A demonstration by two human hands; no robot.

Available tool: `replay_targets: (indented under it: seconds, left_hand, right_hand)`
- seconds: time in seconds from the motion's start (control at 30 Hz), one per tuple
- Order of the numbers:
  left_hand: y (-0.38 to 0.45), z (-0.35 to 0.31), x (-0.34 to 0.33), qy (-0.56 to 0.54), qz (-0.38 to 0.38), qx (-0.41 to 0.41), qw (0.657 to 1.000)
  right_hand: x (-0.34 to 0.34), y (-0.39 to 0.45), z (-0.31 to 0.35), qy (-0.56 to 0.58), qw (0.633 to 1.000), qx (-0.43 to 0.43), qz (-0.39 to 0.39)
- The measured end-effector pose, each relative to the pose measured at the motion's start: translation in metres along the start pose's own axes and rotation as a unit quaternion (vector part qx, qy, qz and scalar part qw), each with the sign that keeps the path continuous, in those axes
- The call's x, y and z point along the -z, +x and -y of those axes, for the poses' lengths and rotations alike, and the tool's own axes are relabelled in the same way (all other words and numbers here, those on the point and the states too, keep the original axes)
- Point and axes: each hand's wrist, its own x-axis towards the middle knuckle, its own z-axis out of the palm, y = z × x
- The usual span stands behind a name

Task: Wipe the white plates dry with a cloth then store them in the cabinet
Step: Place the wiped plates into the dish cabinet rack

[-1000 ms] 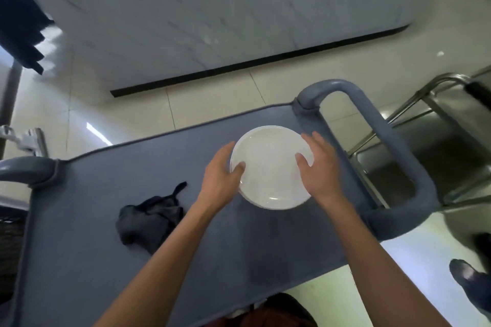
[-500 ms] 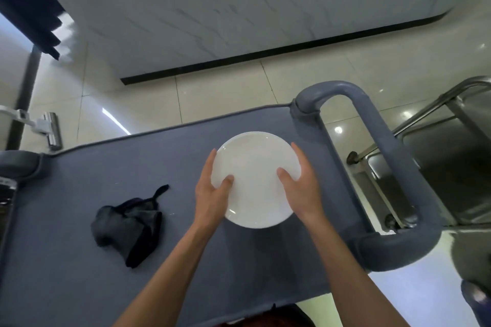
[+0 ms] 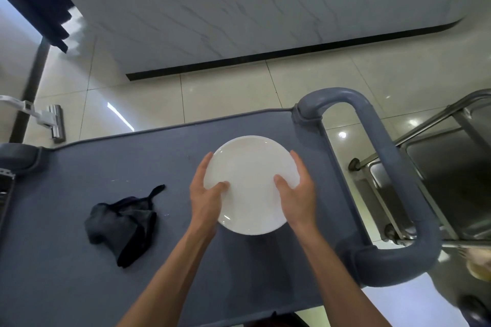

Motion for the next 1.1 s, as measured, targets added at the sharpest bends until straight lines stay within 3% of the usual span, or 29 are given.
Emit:
replay_targets:
  seconds: [0.4,0.73,1.1]
  left_hand:
    - [-0.011,-0.006,0.001,-0.009,0.008,-0.038,0.999]
    - [-0.009,-0.017,-0.007,0.062,0.028,-0.086,0.994]
    - [-0.025,-0.025,-0.003,0.15,0.052,-0.166,0.973]
  right_hand:
    - [0.004,-0.005,0.002,0.033,0.999,-0.012,-0.001]
    - [0.013,-0.005,0.009,0.064,0.997,0.009,-0.039]
    - [0.024,-0.027,0.011,-0.025,0.997,0.065,-0.045]
